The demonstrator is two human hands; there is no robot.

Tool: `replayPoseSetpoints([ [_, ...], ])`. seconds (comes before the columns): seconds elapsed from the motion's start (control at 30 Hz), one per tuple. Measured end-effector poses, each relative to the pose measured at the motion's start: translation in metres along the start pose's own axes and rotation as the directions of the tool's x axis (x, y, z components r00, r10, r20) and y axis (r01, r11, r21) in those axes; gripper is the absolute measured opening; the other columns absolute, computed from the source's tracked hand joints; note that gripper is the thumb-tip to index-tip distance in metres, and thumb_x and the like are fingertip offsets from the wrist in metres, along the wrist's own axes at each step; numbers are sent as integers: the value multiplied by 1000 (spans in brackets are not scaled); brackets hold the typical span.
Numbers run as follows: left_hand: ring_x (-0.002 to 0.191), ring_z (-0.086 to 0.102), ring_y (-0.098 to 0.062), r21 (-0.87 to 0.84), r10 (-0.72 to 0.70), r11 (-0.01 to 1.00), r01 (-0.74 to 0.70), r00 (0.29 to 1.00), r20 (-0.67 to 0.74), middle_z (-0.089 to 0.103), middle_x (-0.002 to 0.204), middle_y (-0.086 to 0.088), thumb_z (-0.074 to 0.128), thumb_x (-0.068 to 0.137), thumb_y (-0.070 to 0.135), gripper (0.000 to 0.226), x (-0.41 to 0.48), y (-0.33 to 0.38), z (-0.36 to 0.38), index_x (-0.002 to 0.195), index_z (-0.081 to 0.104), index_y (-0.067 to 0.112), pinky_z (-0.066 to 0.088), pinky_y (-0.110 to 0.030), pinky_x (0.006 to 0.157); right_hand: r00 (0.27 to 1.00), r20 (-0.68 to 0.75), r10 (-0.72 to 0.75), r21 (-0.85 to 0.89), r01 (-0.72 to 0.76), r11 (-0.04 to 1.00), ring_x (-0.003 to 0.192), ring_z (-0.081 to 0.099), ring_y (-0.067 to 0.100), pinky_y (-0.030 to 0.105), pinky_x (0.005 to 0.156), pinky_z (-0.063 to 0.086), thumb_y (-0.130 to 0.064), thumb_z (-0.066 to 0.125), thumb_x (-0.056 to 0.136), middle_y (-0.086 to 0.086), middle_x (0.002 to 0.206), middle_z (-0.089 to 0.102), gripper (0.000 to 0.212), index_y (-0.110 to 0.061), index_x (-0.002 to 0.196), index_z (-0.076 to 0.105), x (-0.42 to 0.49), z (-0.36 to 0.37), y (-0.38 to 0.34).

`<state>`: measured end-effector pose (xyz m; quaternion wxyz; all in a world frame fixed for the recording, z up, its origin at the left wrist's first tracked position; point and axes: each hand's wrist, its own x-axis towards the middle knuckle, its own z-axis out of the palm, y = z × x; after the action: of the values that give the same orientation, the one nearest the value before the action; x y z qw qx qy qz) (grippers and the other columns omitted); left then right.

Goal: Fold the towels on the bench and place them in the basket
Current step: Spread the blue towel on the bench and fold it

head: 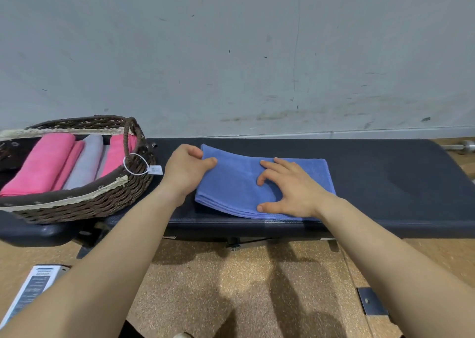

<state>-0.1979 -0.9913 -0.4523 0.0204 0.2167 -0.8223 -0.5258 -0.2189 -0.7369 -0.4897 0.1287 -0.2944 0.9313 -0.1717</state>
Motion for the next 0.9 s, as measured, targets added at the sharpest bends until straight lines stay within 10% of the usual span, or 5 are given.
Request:
replayPoseSetpoints([
  [0.13,70,67,-12,-408,1,913,18,999,45,69,87,-4,78,82,8,34,-6,24,-5,108,57,8,52,-21,59,1000,24,-18,-32,19,999,154,-2,19,45,124,2,-68,58,84,-8,167,9,54,-41,129,45,10,11,-17],
  [0.37,70,70,-10,-450,58,893,-27,997,56,71,91,-6,77,82,7,37,-12,51,13,112,57,9,54,-22,61,995,-103,-8,60,14,998,152,10,20,43,123,14,-60,57,91,-10,164,23,43,-41,129,56,4,-5,-13],
  [0.73,71,66,-12,-230,136,967,-105,983,123,69,83,3,80,80,14,31,-18,69,80,102,58,18,49,-22,52,960,-206,191,110,-172,979,128,43,20,29,102,35,-49,74,81,-11,140,46,33,-37,110,63,-51,-32,49],
  [0.9,81,64,-9,73,257,960,-271,952,164,67,81,8,78,78,20,28,-23,64,119,99,60,22,50,-25,73,967,-147,206,83,-195,977,137,35,20,32,110,33,-50,74,81,-10,152,39,48,-33,124,60,-66,-15,52],
])
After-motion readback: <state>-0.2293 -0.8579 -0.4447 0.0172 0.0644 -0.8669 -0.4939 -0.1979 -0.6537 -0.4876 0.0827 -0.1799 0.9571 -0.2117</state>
